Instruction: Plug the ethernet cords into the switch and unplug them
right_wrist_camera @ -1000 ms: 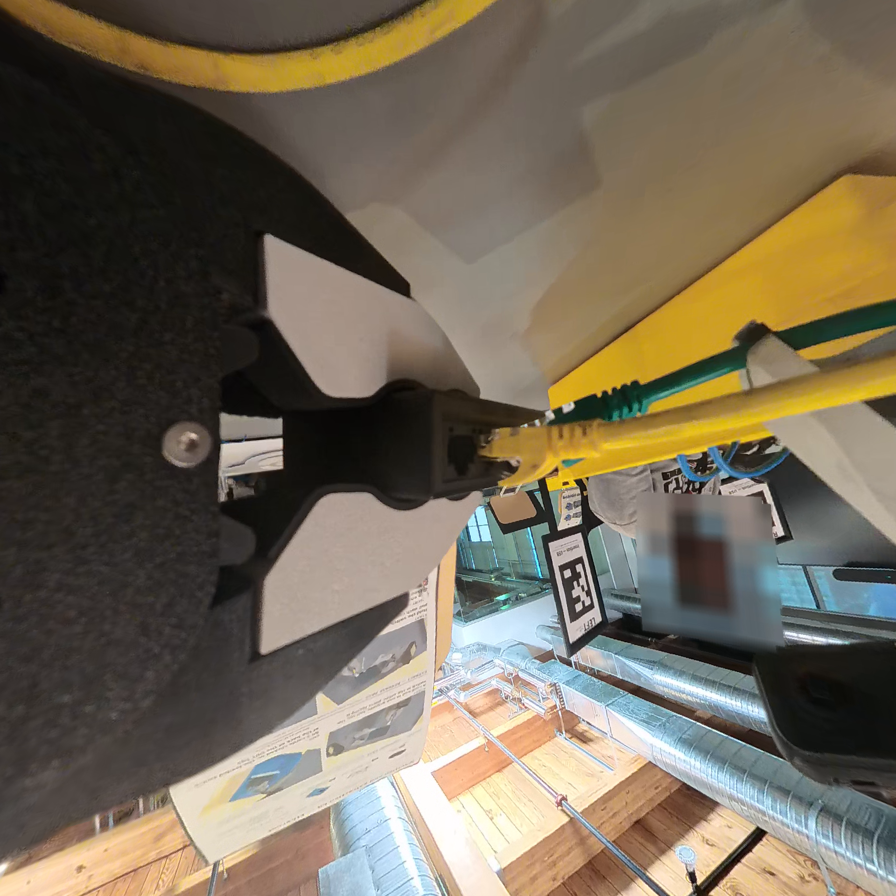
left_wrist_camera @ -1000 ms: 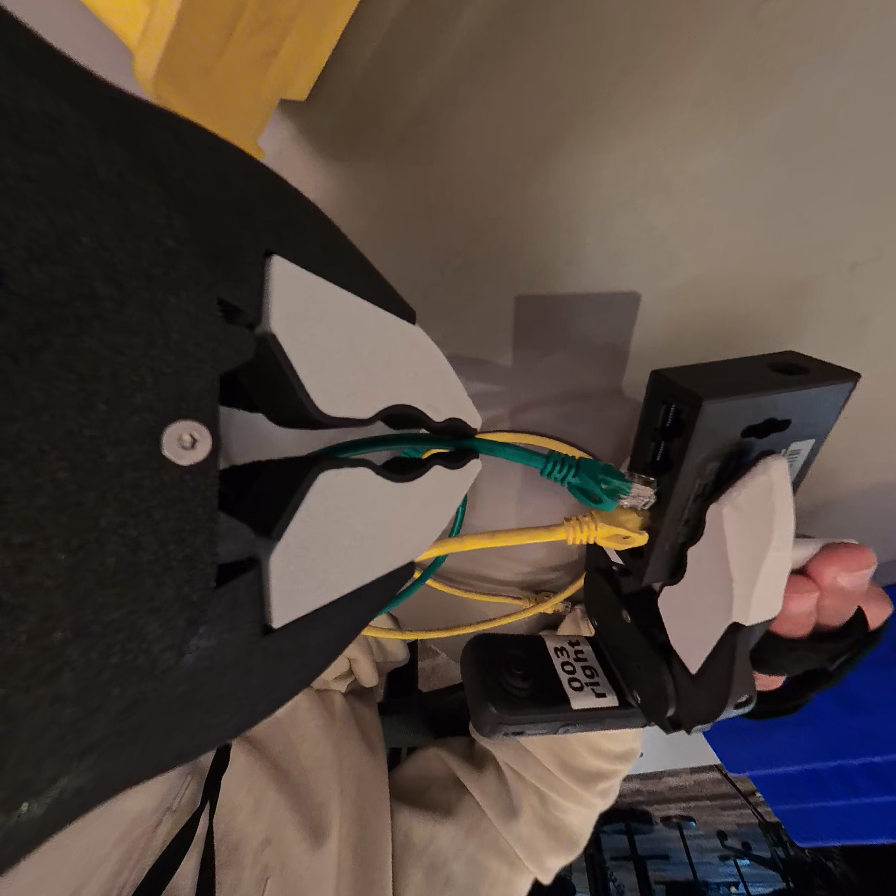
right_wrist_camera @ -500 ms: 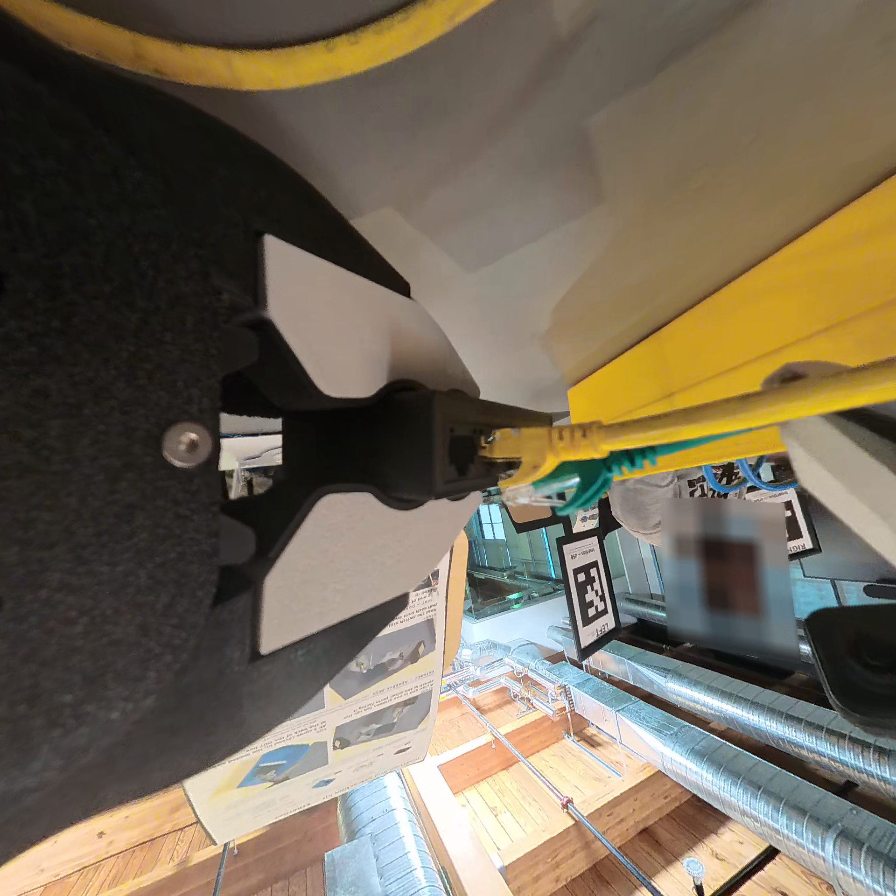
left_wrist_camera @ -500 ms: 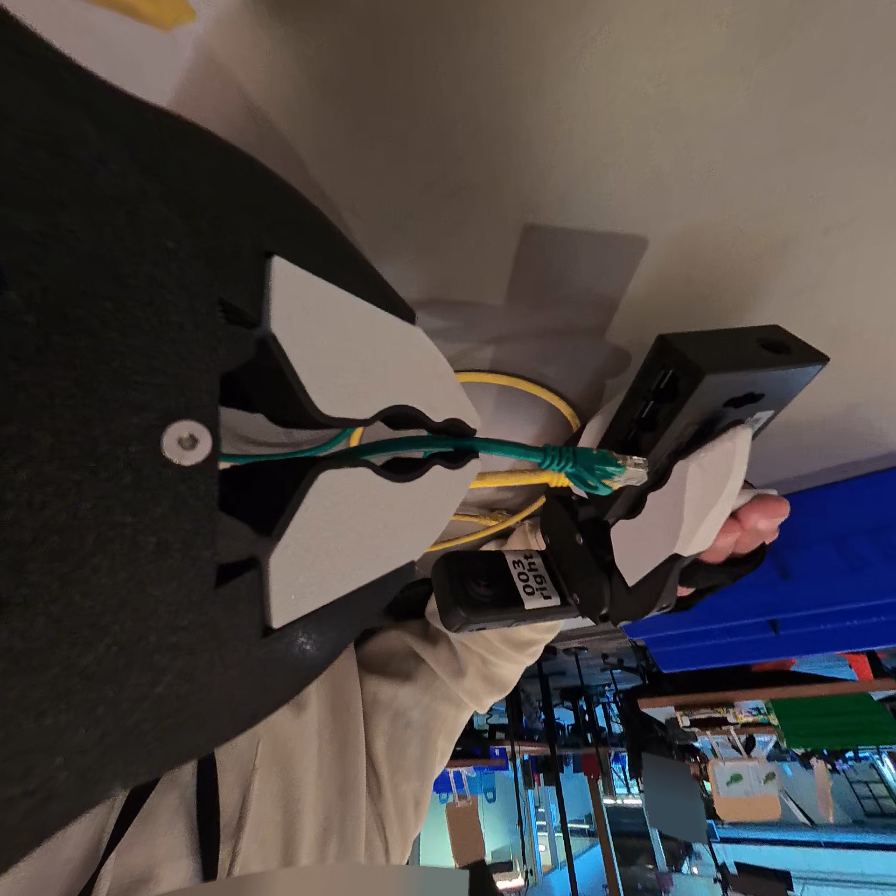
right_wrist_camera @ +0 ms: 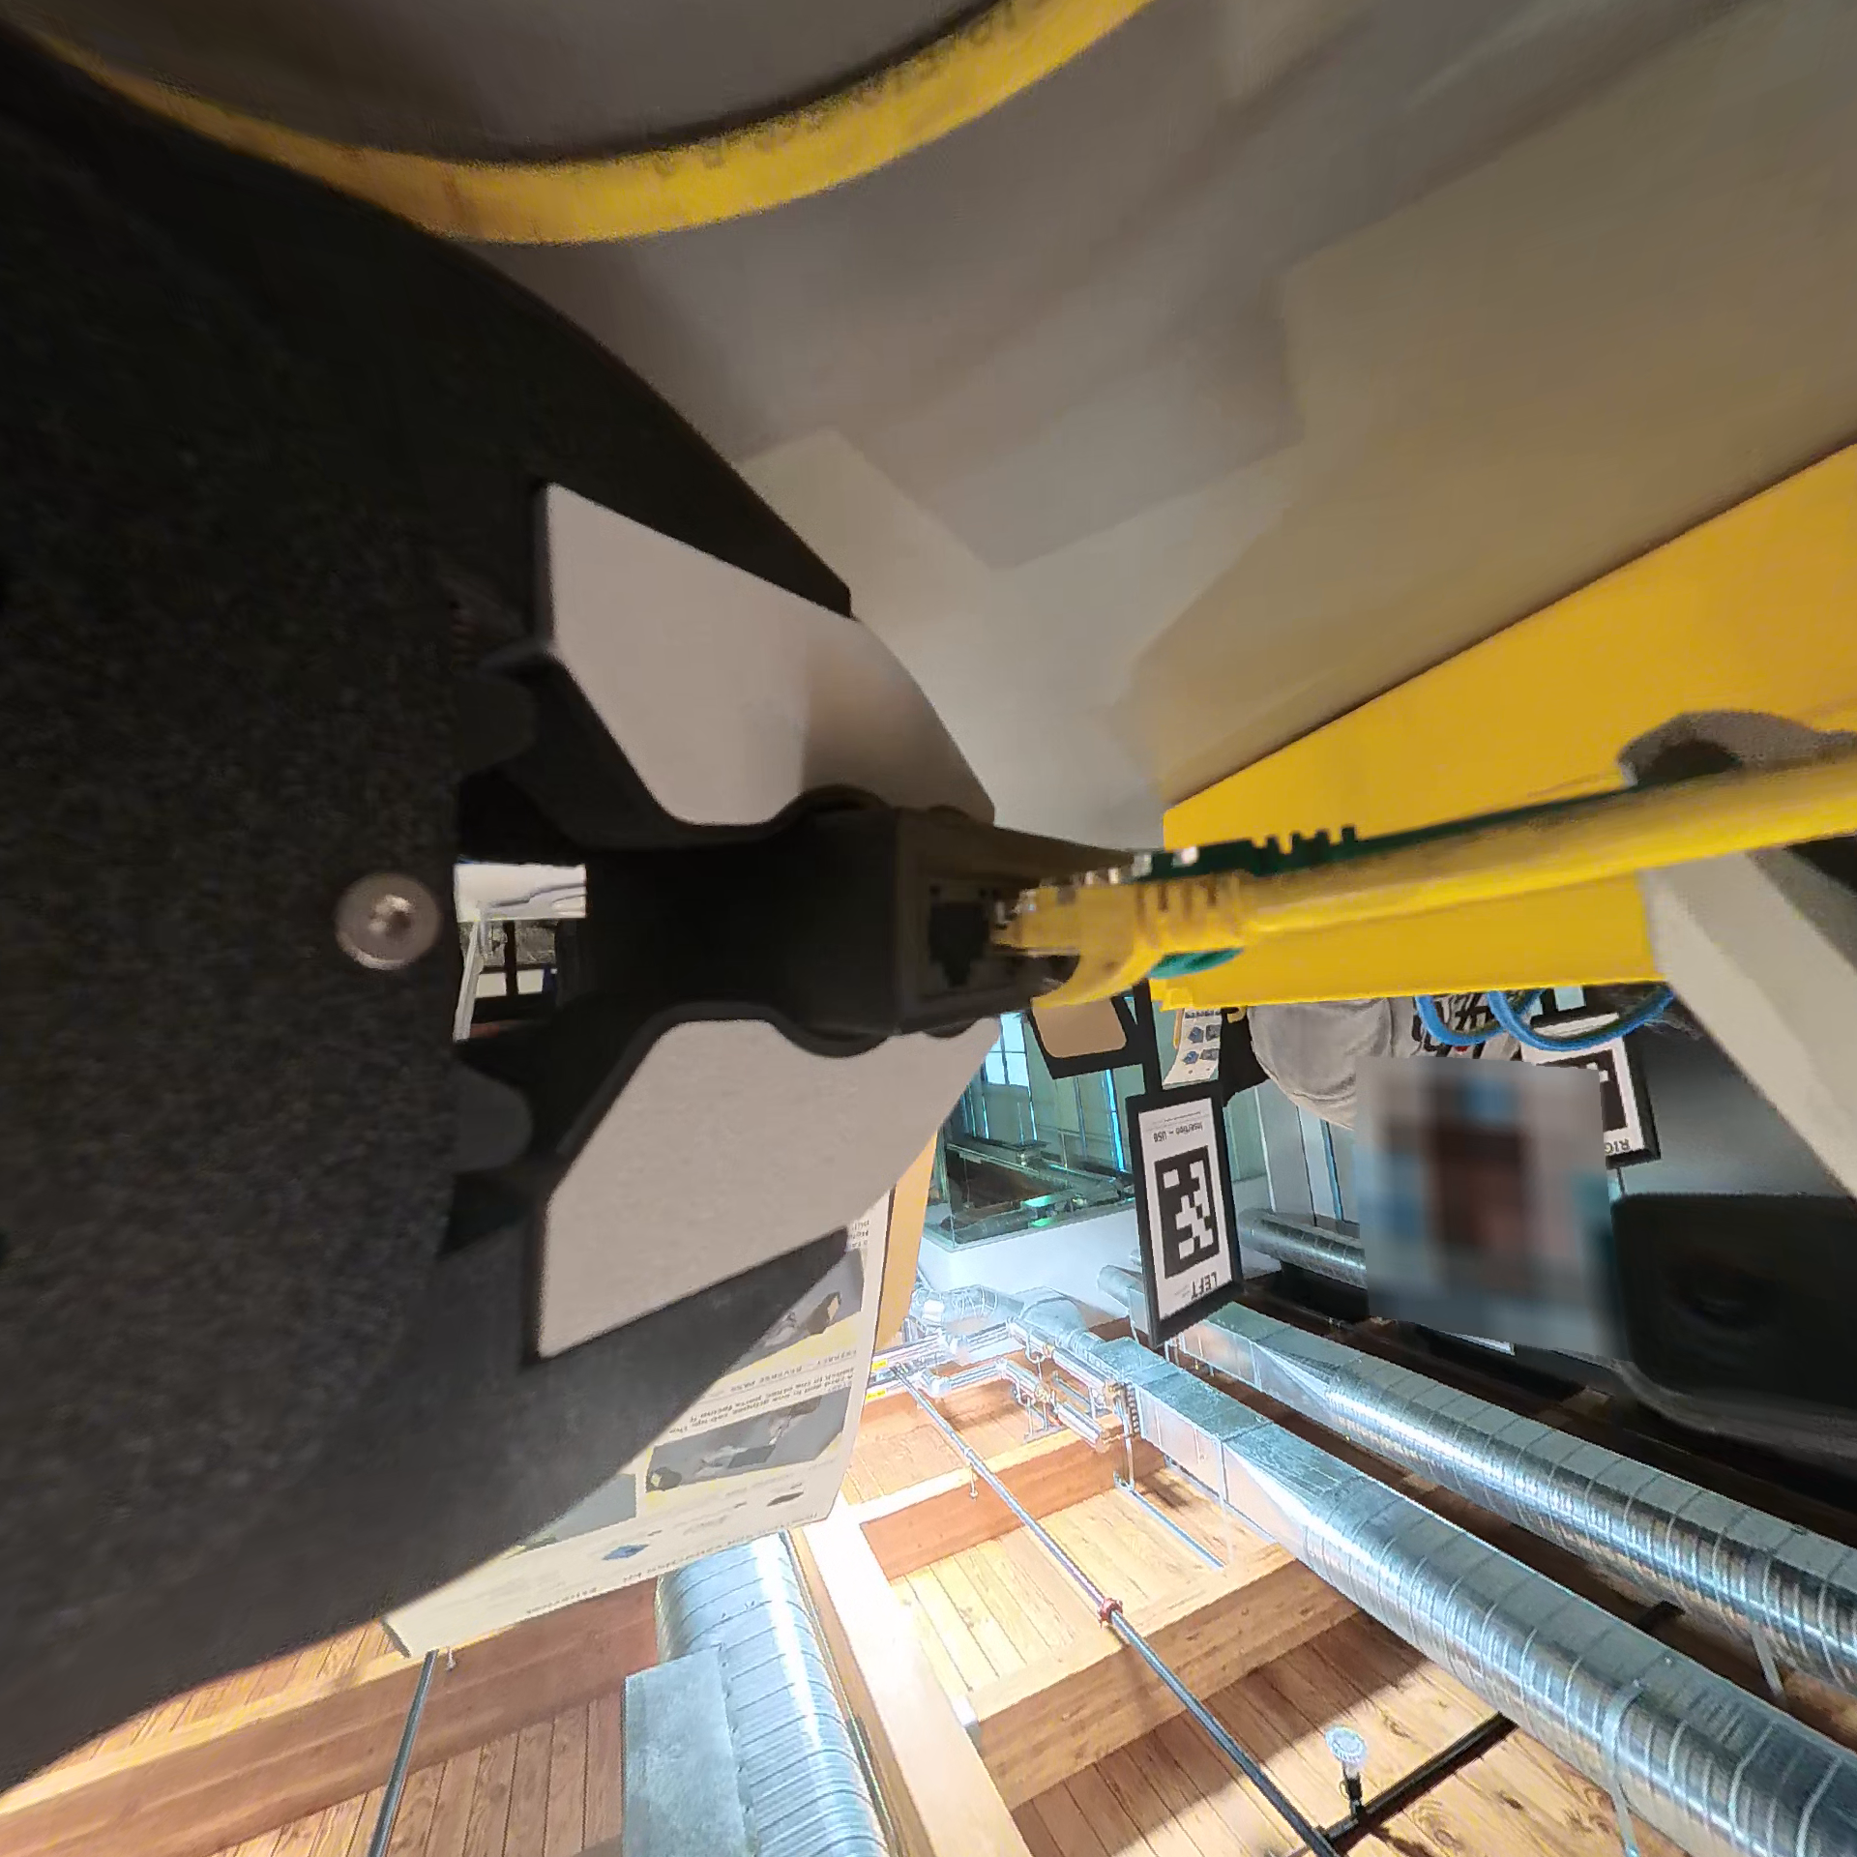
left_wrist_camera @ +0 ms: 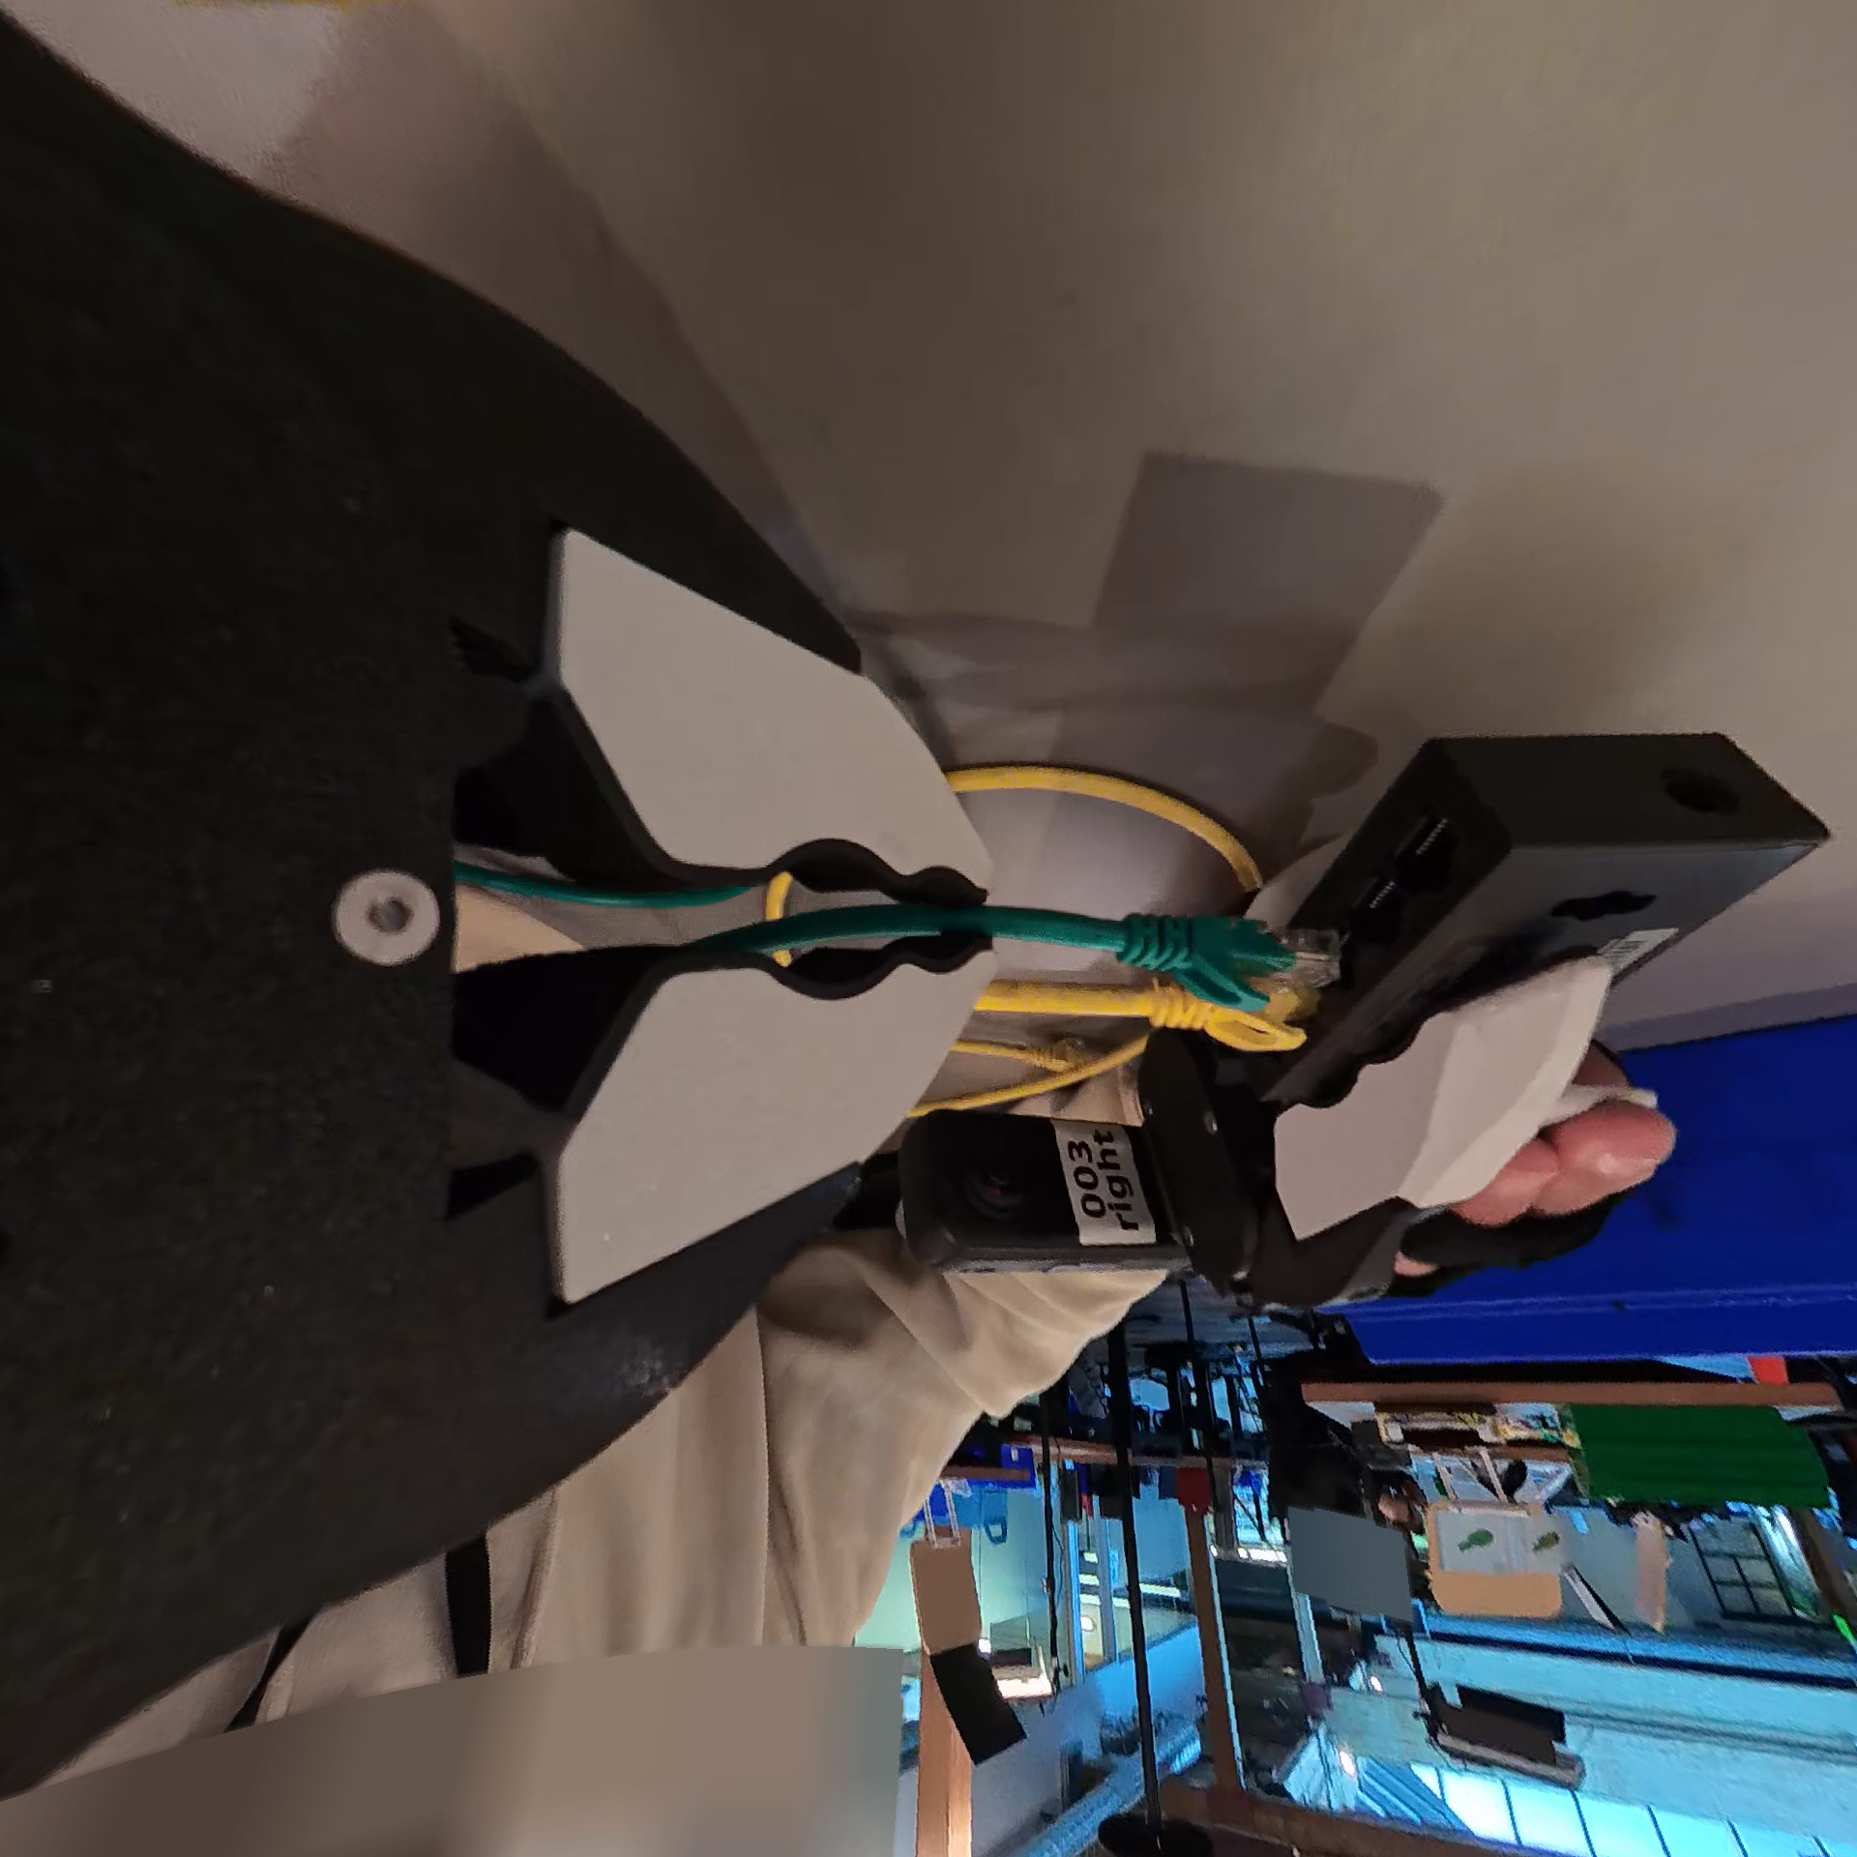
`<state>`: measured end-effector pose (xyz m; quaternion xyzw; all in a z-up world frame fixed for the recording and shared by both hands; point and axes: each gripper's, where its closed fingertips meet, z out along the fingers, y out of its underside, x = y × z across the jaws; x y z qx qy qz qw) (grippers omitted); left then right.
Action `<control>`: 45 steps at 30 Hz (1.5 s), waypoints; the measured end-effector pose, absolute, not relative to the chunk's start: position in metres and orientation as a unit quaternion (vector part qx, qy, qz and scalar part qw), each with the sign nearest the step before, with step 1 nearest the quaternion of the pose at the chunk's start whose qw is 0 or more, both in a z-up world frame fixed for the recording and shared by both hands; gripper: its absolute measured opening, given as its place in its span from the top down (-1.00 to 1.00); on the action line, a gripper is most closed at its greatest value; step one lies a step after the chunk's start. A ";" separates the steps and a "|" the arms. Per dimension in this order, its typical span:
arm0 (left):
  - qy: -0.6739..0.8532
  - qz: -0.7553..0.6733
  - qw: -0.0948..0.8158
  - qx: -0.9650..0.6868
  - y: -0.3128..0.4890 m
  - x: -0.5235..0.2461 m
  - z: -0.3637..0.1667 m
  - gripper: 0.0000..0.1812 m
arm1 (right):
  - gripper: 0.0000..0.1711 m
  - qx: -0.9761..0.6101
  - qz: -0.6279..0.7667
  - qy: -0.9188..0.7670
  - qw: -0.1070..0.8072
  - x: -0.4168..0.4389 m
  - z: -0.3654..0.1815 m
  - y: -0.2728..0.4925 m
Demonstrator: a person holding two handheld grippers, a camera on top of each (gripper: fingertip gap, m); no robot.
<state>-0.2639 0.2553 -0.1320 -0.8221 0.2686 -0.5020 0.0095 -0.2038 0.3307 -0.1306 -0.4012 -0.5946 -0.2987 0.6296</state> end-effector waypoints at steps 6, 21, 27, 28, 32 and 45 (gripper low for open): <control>0.248 -0.520 0.009 -0.817 0.258 -0.267 -0.129 0.95 | 0.65 -0.394 -0.304 -0.596 0.630 -0.205 -0.130 0.329; 0.175 -0.609 -0.016 -0.773 0.258 -0.261 -0.119 0.95 | 0.65 -0.400 -0.308 -0.588 0.633 -0.201 -0.127 0.332; 0.153 -0.627 -0.007 -0.764 0.263 -0.263 -0.118 0.95 | 0.65 -0.398 -0.312 -0.585 0.635 -0.201 -0.126 0.332; 0.150 -0.629 -0.005 -0.763 0.263 -0.264 -0.119 0.95 | 0.65 -0.397 -0.311 -0.585 0.635 -0.202 -0.126 0.331; 0.135 -0.640 0.000 -0.756 0.264 -0.264 -0.119 0.95 | 0.65 -0.397 -0.312 -0.585 0.635 -0.202 -0.126 0.331; 0.115 -0.636 0.036 -0.763 0.268 -0.264 -0.121 0.95 | 0.65 -0.401 -0.316 -0.584 0.631 -0.201 -0.127 0.333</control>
